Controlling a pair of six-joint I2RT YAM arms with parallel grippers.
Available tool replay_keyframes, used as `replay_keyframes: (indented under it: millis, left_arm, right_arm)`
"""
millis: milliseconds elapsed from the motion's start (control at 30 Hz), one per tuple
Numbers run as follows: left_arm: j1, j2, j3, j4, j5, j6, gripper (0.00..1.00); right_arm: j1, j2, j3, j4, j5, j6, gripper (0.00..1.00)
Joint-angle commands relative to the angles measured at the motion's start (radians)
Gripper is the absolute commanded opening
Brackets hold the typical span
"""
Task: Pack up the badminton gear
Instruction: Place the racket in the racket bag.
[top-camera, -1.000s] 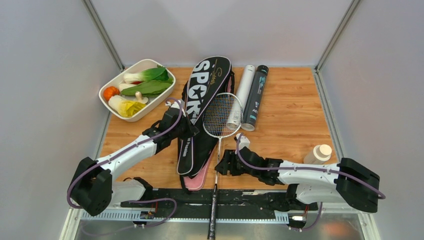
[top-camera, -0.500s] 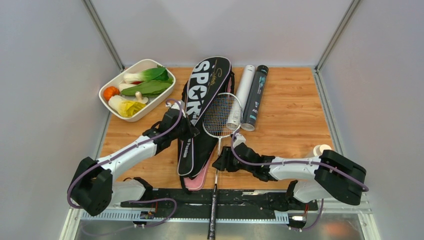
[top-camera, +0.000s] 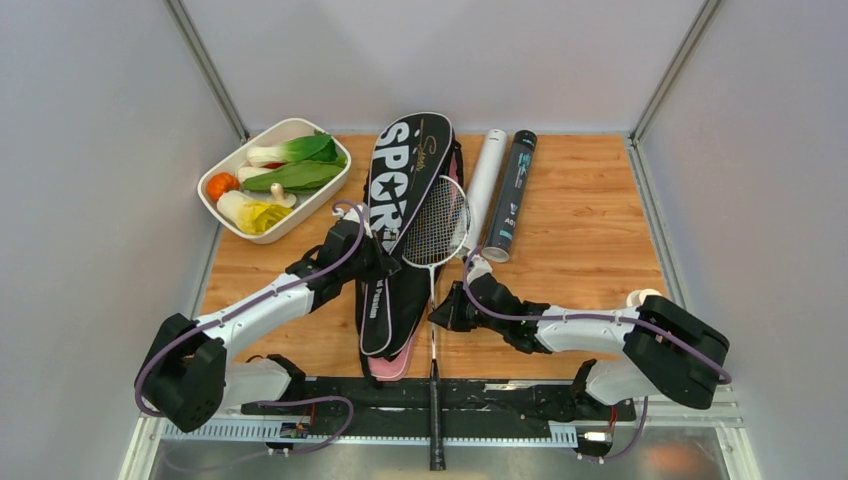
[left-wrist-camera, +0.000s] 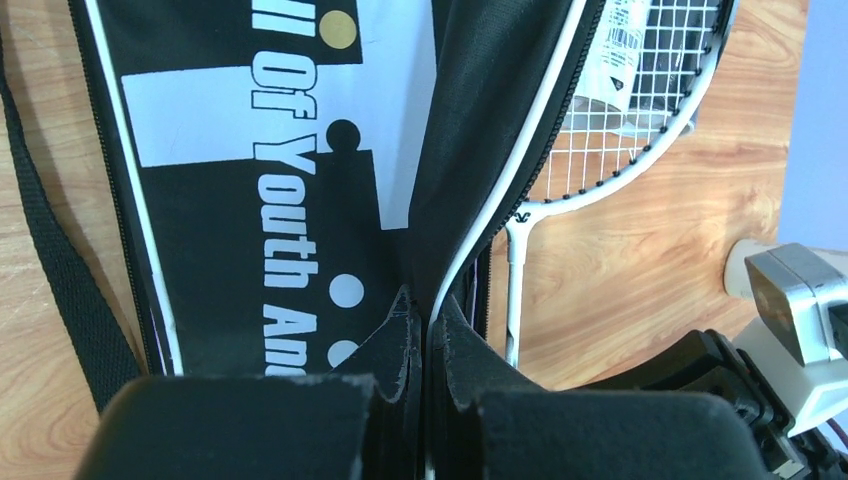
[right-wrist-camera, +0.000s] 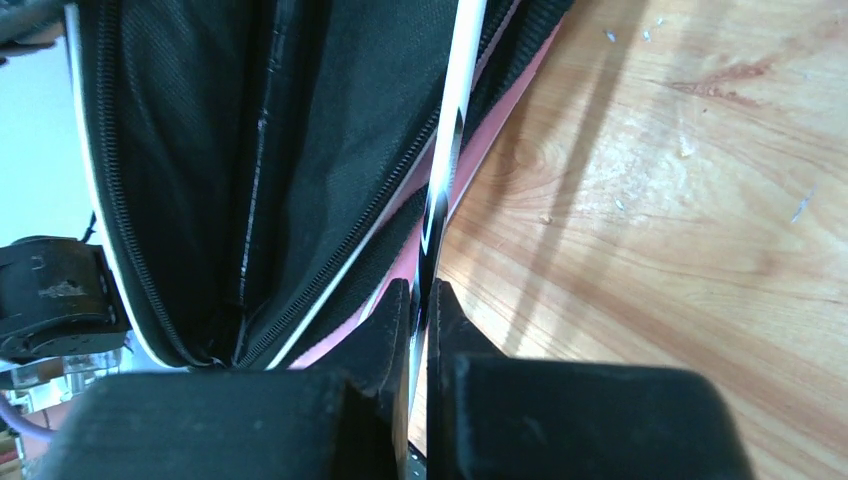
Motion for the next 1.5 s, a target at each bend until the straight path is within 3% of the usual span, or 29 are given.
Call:
replay_keyframes:
  millis: [0, 467, 600, 733, 967, 1133, 1467]
  left_arm:
    - [-0.005, -0.026, -0.013, 0.042, 0.058, 0.001, 0.0]
    - [-0.005, -0.062, -0.018, 0.066, 0.175, 0.152, 0.0]
    - [-0.005, -0.069, -0.018, 0.059, 0.179, 0.184, 0.0]
    - [-0.006, -0.088, -0.025, 0.044, 0.175, 0.21, 0.0]
    - [-0.005, -0.157, -0.068, 0.059, 0.177, 0.226, 0.0]
    - [-0.005, -0.16, -0.067, 0.046, 0.186, 0.231, 0.0]
    - [-0.005, -0.189, -0.131, 0.093, 0.255, 0.135, 0.0]
  right_arm:
    - [-0.051, -0.052, 0.056, 0.144, -0.097, -0.017, 0.0]
    - [-0.206, -0.065, 0.12, 0.196, -0.342, 0.151, 0.0]
    - [-0.232, -0.016, 0.123, 0.273, -0.495, 0.212, 0.0]
    - [-0.272, 0.024, 0.171, 0.2, -0.579, 0.143, 0.0]
    - [-0.368, 0.217, 0.303, 0.238, -0.683, 0.081, 0.0]
    - [-0.372, 0.341, 0.441, 0.25, -0.613, 0.076, 0.0]
    - [-0.351, 0.459, 0.537, 0.346, -0.268, 0.137, 0.0]
